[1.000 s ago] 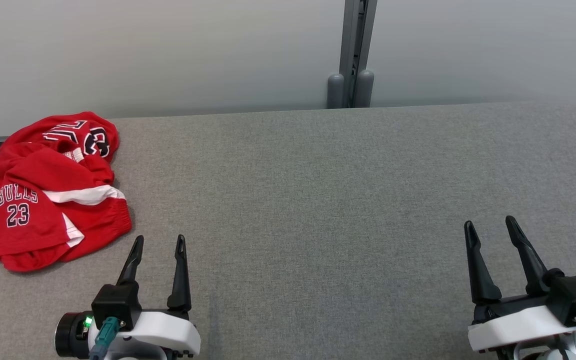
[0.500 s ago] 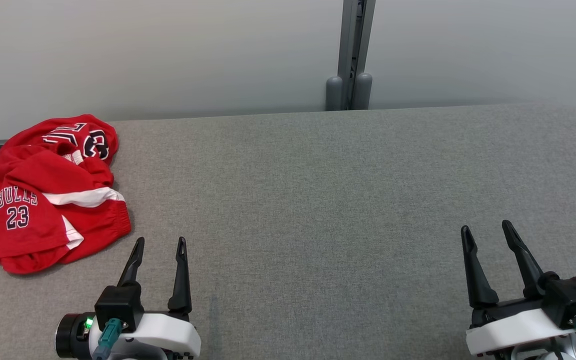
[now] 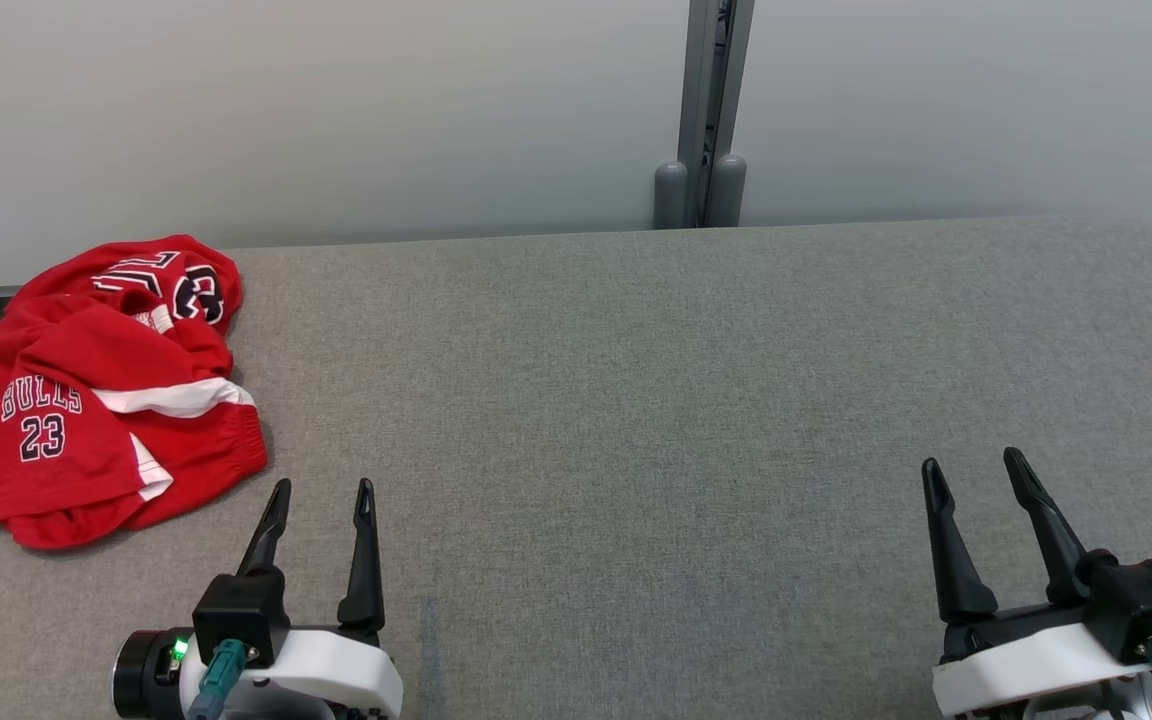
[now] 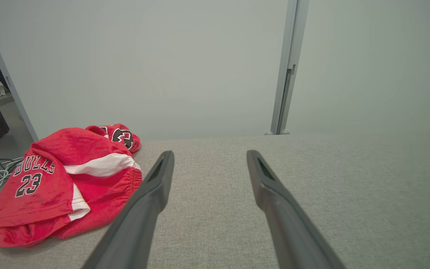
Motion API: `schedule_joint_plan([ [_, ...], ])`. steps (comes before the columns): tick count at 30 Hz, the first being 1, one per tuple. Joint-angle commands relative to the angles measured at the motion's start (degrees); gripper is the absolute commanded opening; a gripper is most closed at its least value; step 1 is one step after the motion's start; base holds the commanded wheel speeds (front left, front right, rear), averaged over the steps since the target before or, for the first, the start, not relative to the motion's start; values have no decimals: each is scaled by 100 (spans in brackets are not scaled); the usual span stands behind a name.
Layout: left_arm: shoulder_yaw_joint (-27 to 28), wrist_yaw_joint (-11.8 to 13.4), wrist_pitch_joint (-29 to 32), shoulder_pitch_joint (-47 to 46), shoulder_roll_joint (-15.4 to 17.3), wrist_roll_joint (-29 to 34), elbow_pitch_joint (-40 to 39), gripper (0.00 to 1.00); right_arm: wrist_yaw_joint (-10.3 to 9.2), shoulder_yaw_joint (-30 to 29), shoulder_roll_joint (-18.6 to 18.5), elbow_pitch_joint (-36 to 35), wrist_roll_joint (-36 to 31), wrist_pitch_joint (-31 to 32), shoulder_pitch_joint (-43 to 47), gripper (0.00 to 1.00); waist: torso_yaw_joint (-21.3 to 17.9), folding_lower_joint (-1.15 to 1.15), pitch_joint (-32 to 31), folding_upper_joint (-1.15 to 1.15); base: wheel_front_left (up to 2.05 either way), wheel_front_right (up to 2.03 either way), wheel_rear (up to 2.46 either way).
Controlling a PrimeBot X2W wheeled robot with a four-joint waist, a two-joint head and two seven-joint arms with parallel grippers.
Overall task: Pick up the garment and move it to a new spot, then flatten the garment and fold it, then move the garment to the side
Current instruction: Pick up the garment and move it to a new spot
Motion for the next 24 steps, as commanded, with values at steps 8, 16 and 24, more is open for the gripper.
schedule_joint_plan([
  [8, -31, -36, -13, 21, 28, 26, 43, 100, 10, -58, -48, -7, 23, -30, 97, 100, 79, 0, -35, 0, 0, 0, 0],
  [16, -83, -5, -13, -62, 28, 26, 28, 100, 10, -76, -42, -38, -12, -29, 156, 100, 647, 0, -36, 0, 0, 0, 0],
  [24, -113, 3, -13, -94, 27, -10, 10, 100, 10, -71, -43, -80, -41, -29, 86, 100, 1679, 0, 26, 0, 0, 0, 0],
])
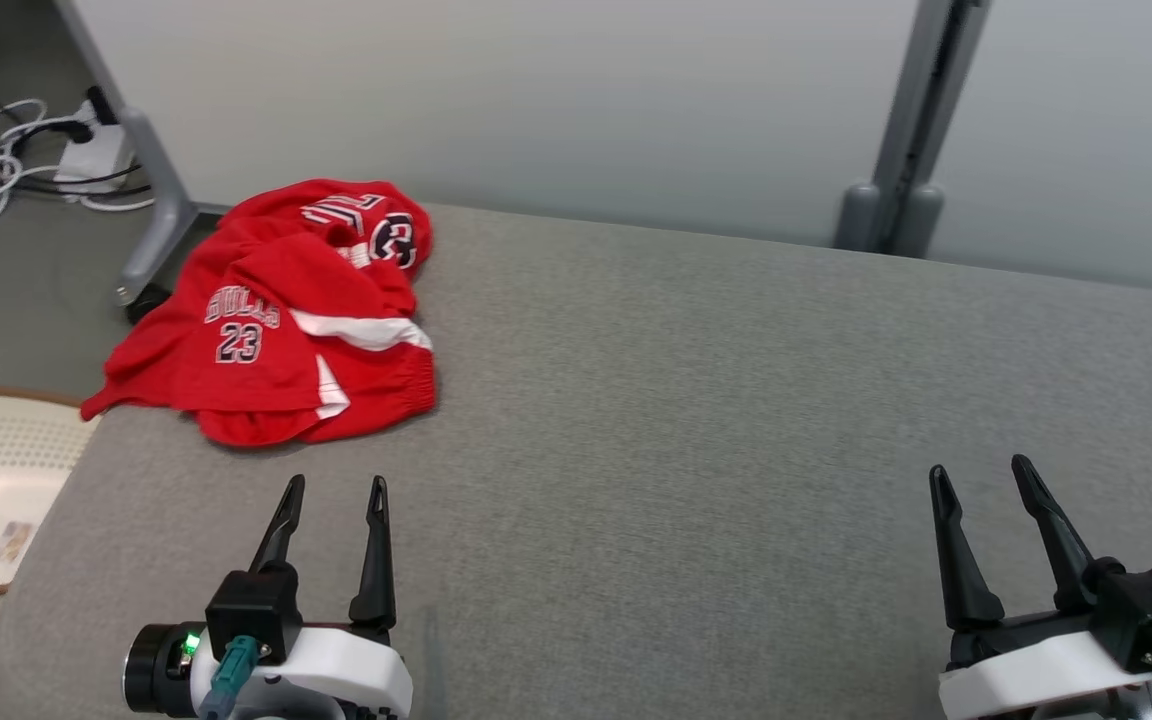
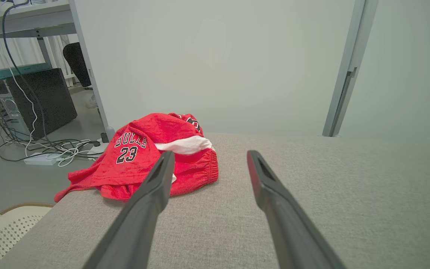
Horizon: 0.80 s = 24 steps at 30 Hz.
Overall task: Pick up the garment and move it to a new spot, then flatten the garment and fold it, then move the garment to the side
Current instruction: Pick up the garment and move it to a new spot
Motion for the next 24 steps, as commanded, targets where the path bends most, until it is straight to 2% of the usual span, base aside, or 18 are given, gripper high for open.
schedule_joint_plan([
  [1, 14, 8, -12, -42, 25, -21, -14, 100, 8, 15, -38, -12, -21, -29, -40, 100, 512, 0, 51, 0, 0, 0, 0],
  [6, 11, -7, -12, -25, 25, -57, 2, 100, 8, 8, -39, -11, -42, -29, -84, 100, 1049, 0, 127, 0, 0, 0, 0],
  [11, 40, -19, -12, -2, 22, -89, 0, 100, 5, 71, -43, 16, -74, -29, -173, 100, 1280, 0, 237, 0, 0, 0, 0],
  [17, 71, 47, -12, -37, 24, -144, -77, 100, 5, 156, -40, -12, -135, -29, -302, 100, 1230, 0, 411, 0, 0, 0, 0],
  [24, 71, 3, -12, -414, 25, -88, -98, 100, 5, 120, -39, -50, -326, -29, -499, 100, 826, 0, 782, 0, 0, 0, 0],
])
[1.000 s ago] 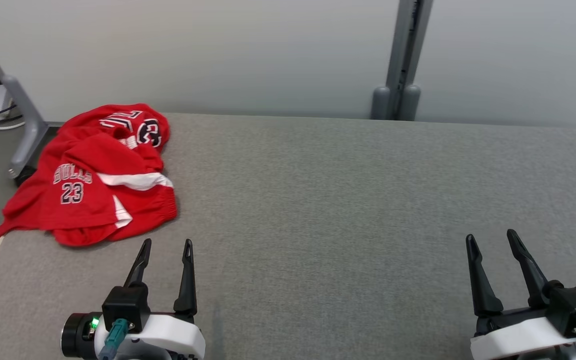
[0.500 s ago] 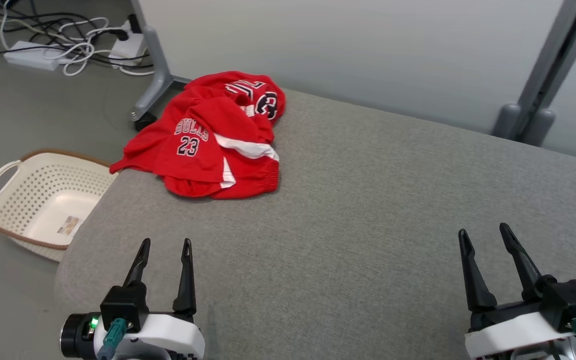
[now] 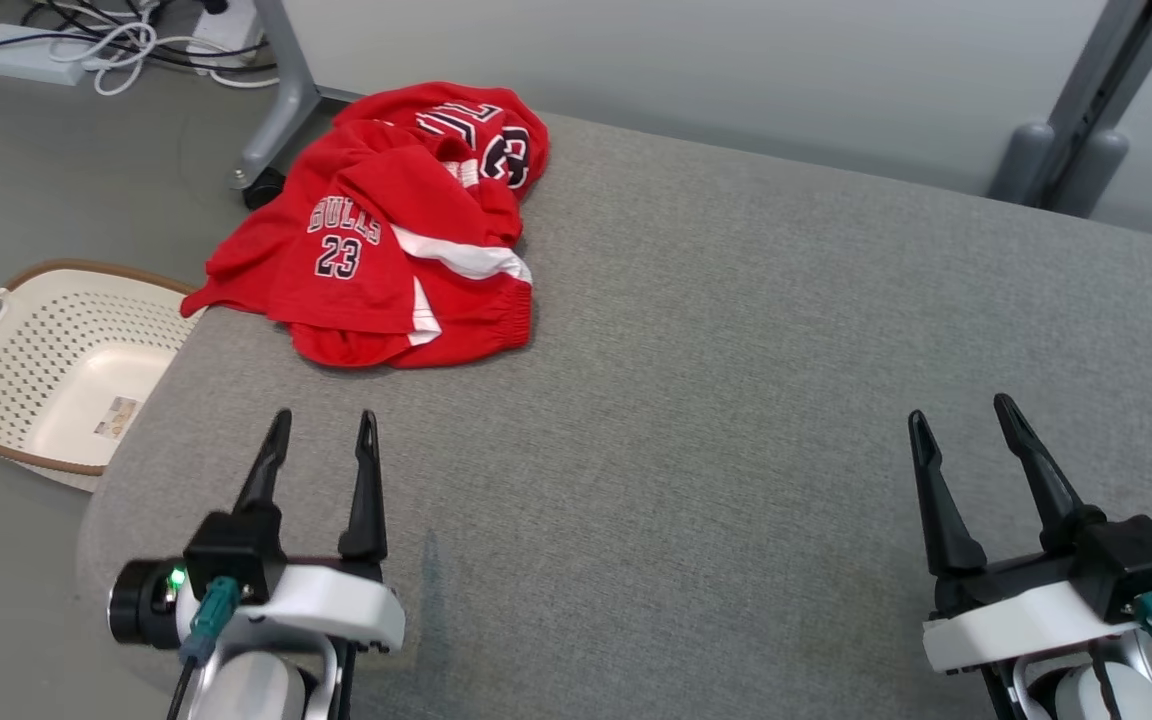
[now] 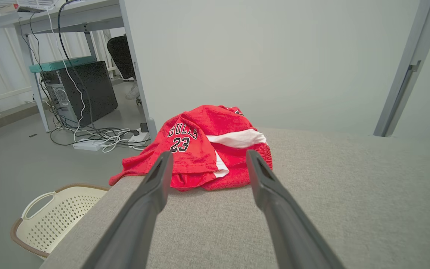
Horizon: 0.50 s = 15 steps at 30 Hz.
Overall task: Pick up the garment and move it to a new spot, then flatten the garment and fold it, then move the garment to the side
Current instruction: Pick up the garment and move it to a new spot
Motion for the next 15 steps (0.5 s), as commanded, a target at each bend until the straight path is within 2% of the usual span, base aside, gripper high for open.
schedule_joint_plan([
  [1, 27, -36, -12, -174, 27, 44, 0, 100, 1, -20, -45, -24, -22, -28, -71, 100, -186, 0, 172, 0, 0, 0, 0],
  [8, 142, -392, 102, -1587, 394, 154, 827, 100, 1, -78, -43, -95, -134, -28, -328, 100, -714, 0, 560, 0, 0, 0, 0],
  [12, 140, -575, 660, -2493, 667, 164, 1557, 100, 1, -65, -41, -125, -150, -28, -461, 100, -1004, 0, 774, 0, 0, 0, 0],
  [15, 192, -696, 1113, -3043, 746, 10, 2048, 100, 1, -34, -42, -167, -121, -28, -565, 100, -1227, 0, 961, 0, 0, 0, 0],
])
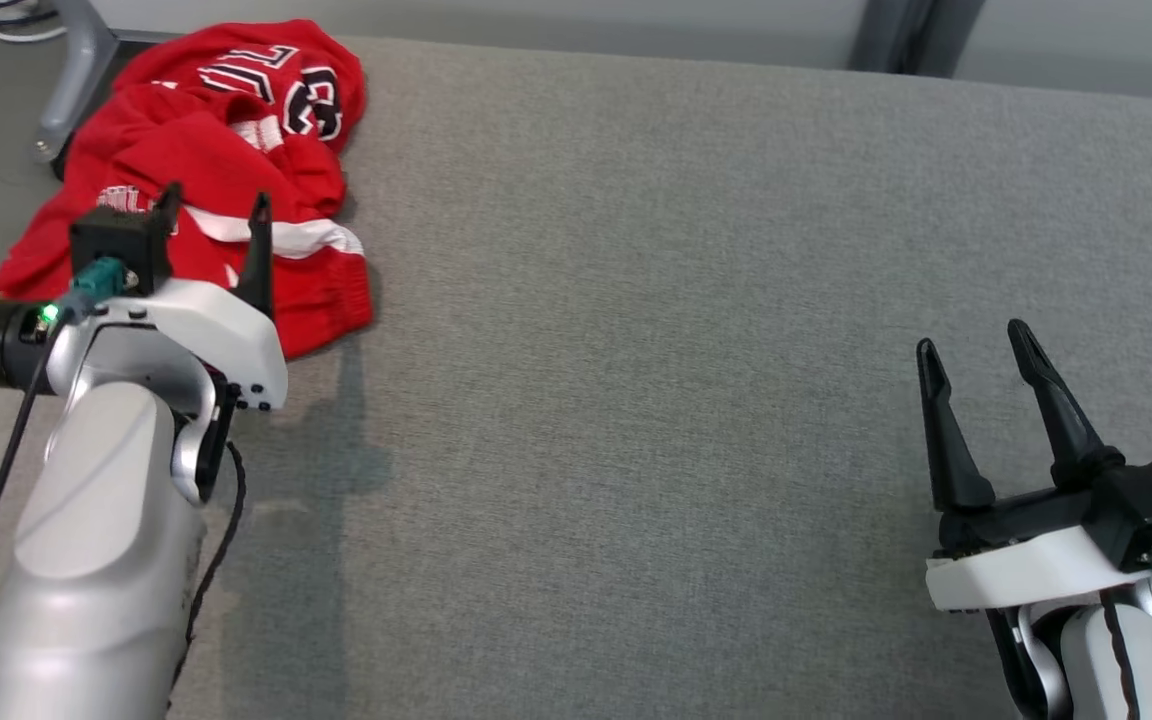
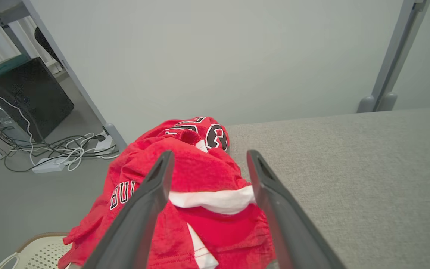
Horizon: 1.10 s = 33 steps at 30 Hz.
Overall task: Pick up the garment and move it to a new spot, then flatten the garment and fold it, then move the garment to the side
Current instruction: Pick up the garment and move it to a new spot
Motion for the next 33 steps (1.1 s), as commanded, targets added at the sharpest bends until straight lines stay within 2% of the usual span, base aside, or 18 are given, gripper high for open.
schedule_joint_plan([
  [1, 32, -36, 172, -307, 57, -56, 227, 100, 1, -10, -39, -49, 18, -28, -117, 100, -323, 0, 312, 0, 0, 0, 0],
  [5, 69, -33, 618, -820, 119, -155, 891, 100, 1, -8, -39, -116, 52, -28, -312, 100, -632, 0, 681, 0, 0, 0, 0],
  [9, 68, 207, 898, -1062, 215, -75, 1381, 100, 1, 20, -37, -139, 113, -28, -455, 100, -820, 0, 912, 0, 0, 0, 0],
  [14, 88, 416, 1143, -1179, 345, -49, 1894, 100, 1, 66, -38, -130, 198, -28, -542, 100, -962, 0, 1050, 0, 0, 0, 0],
  [19, 109, 492, 1224, -1194, 429, -110, 2287, 98, 1, 87, -39, -109, 247, -28, -591, 100, -1036, 0, 1086, 0, 0, 0, 0],
  [20, 112, 499, 1208, -1210, 441, -123, 2337, 50, 1, 84, -39, -107, 254, -28, -597, 100, -1044, 0, 1084, 0, 0, 0, 0],
  [21, 112, 499, 1208, -1210, 441, -123, 2337, 50, 1, 84, -39, -107, 254, -28, -597, 100, -1044, 0, 1084, 0, 0, 0, 0],
  [22, 111, 502, 1189, -1231, 458, -131, 2375, 28, 1, 82, -39, -103, 255, -28, -598, 100, -1047, 0, 1077, 0, 0, 0, 0],
  [23, 107, 503, 1176, -1246, 478, -131, 2406, 0, 1, 80, -38, -98, 251, -28, -592, 100, -1048, 0, 1067, 0, 0, 0, 0],
  [27, 61, 382, 1216, -1248, 453, -185, 2532, 0, 1, 44, -39, -71, 255, -28, -531, 100, -1018, 0, 953, 0, 0, 0, 0],
  [33, -55, 225, 970, -1347, 357, -197, 2455, 0, 1, -4, -39, -48, 288, -28, -420, 100, -911, 0, 640, 0, 0, 0, 0],
])
